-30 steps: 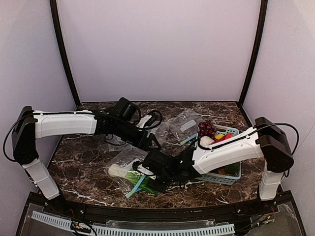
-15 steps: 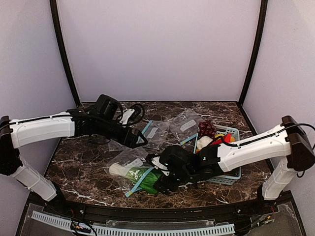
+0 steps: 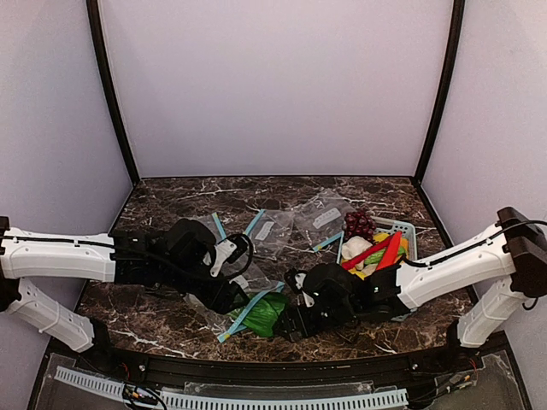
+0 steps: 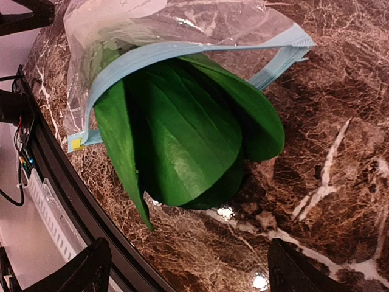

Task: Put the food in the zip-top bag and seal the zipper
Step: Hold the zipper food storage bag at the center of the board, then adjust the fake vegetable in the zipper food storage bag.

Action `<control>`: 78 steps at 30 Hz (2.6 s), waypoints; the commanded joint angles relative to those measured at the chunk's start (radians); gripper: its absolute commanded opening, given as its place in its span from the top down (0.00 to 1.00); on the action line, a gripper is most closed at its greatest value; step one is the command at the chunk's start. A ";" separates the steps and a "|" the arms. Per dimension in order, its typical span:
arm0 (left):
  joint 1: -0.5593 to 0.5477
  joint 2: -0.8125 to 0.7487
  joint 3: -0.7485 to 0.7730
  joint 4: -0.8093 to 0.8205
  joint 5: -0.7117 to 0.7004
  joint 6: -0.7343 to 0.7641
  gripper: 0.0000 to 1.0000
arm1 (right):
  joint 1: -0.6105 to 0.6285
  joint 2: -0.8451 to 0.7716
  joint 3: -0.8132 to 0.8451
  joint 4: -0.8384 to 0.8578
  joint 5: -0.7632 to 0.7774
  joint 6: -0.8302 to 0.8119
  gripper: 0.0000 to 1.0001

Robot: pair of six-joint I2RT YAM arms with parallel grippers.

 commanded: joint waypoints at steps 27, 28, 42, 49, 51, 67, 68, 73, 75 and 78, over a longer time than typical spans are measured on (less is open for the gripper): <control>-0.082 0.255 0.115 0.026 -0.225 0.107 0.43 | -0.063 0.210 -0.011 0.377 -0.009 -0.011 0.68; -0.082 0.261 0.117 0.026 -0.232 0.109 0.46 | -0.064 0.215 -0.011 0.380 -0.009 -0.013 0.69; -0.082 0.287 0.119 0.049 -0.233 0.125 0.94 | -0.102 0.261 -0.036 0.510 -0.094 -0.056 0.95; -0.082 0.264 0.102 0.092 -0.108 0.155 0.99 | -0.121 0.283 -0.035 0.602 -0.136 -0.126 1.00; -0.082 0.259 0.098 0.113 -0.076 0.163 0.99 | -0.127 0.294 -0.027 0.616 -0.136 -0.136 1.00; -0.070 0.269 0.073 0.173 0.084 0.156 0.99 | -0.150 0.341 0.034 0.739 -0.155 -0.225 1.00; -0.058 0.265 0.071 0.170 0.057 0.140 0.99 | -0.150 0.338 0.033 0.727 -0.147 -0.223 1.00; -0.014 0.206 0.047 0.172 0.009 0.066 0.72 | -0.150 0.298 0.017 0.640 -0.106 -0.191 0.84; -0.010 0.174 0.054 0.172 0.022 0.059 0.54 | -0.150 0.271 0.003 0.614 -0.101 -0.171 0.73; -0.007 0.135 0.091 0.127 0.032 0.049 0.34 | -0.150 0.220 -0.019 0.557 -0.081 -0.139 0.50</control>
